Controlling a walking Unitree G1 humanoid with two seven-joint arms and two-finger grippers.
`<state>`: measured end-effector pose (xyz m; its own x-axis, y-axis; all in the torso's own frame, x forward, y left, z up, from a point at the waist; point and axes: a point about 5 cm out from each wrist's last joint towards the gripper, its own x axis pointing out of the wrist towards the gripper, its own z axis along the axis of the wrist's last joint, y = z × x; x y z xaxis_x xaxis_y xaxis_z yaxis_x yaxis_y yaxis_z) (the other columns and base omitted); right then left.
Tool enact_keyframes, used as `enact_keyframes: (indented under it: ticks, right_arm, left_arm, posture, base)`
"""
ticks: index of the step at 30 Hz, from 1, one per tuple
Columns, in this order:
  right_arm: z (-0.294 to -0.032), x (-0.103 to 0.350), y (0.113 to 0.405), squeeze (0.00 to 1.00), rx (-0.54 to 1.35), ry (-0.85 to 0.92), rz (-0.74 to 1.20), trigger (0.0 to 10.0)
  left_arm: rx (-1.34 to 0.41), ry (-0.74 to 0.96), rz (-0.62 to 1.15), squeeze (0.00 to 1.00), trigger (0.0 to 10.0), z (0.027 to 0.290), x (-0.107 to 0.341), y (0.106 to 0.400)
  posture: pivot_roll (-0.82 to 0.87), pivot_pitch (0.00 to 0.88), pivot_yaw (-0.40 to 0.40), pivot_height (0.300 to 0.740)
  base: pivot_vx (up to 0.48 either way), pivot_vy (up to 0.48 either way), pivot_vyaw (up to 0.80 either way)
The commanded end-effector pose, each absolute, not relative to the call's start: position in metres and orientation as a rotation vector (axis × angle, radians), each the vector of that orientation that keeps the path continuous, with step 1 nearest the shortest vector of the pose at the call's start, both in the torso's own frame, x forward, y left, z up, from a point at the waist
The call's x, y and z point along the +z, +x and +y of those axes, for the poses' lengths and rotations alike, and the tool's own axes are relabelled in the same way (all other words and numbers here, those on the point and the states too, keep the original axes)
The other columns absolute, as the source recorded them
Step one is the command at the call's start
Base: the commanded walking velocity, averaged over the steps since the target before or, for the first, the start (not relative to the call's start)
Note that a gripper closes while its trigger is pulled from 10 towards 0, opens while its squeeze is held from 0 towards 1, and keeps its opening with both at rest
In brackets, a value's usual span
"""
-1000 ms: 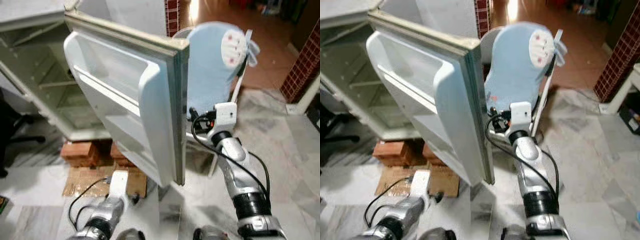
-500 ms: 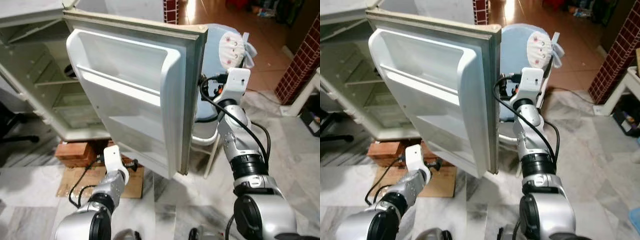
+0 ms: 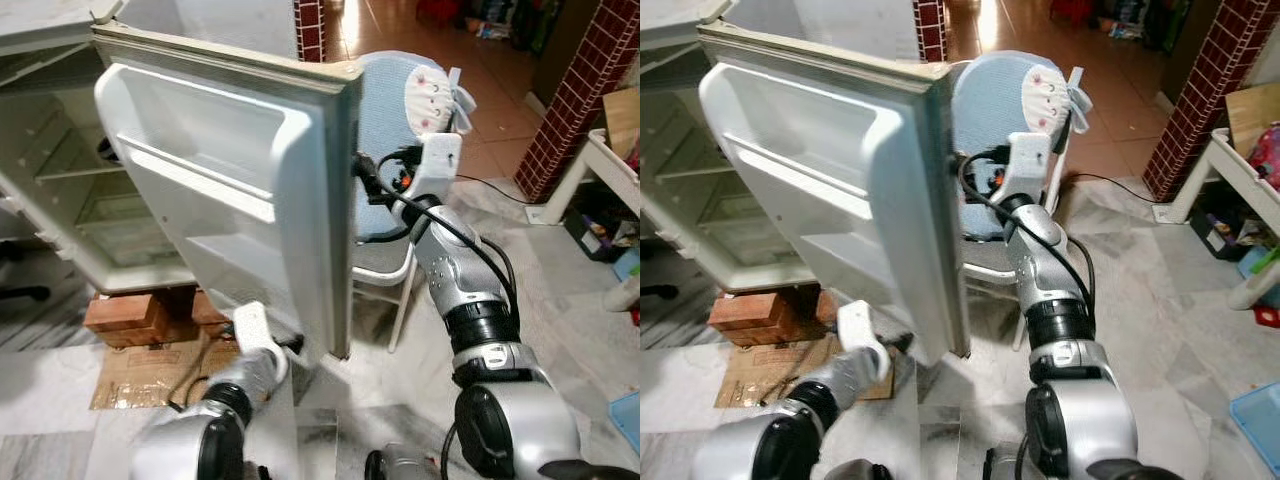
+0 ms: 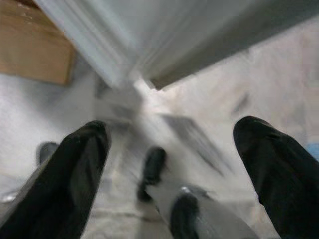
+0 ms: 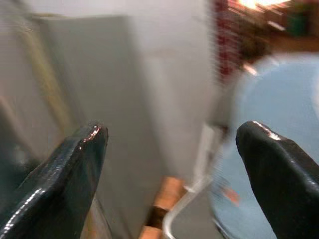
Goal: Restocking fridge
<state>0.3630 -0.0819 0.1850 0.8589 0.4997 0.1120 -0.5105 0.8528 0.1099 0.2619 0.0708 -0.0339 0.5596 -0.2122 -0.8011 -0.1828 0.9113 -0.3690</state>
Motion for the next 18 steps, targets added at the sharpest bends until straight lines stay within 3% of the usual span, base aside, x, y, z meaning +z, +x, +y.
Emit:
enact_keyframes:
  ticks: [1,3,8,11,18]
  right_arm:
    - [-0.048,0.211,0.352,0.00,0.711,0.121,-0.175,10.0]
    - [-0.047,0.212,0.349,0.00,0.742,0.105,-0.181,10.0]
    - [-0.042,0.221,0.337,0.00,0.893,0.169,-0.192,10.0]
    - [-0.038,0.228,0.308,0.00,1.160,0.202,-0.199,10.0]
    - [-0.059,0.203,0.331,0.00,0.933,0.072,-0.072,10.0]
  left_arm:
    - [-0.048,-0.496,1.032,0.00,10.0,0.055,-0.035,0.255]
    - [-0.117,-0.460,1.068,0.00,10.0,0.042,-0.038,0.245]
    - [-0.101,-0.518,1.072,0.00,10.0,0.052,-0.040,0.246]
    - [-0.123,-0.434,1.061,0.00,10.0,0.053,-0.041,0.246]
    - [-0.121,-0.431,1.062,0.00,10.0,0.054,-0.041,0.246]
  posture:
    - [-0.11,0.000,0.040,0.740]
    - [-0.11,0.000,0.040,0.740]
    - [-0.11,0.000,0.043,0.740]
    - [-0.11,0.000,0.047,0.740]
    - [-0.11,0.000,0.048,0.740]
  base:
    - [0.000,0.000,0.00]
    - [0.000,0.000,0.00]
    - [0.000,0.000,0.00]
    - [0.000,0.000,0.00]
    - [0.000,0.000,0.00]
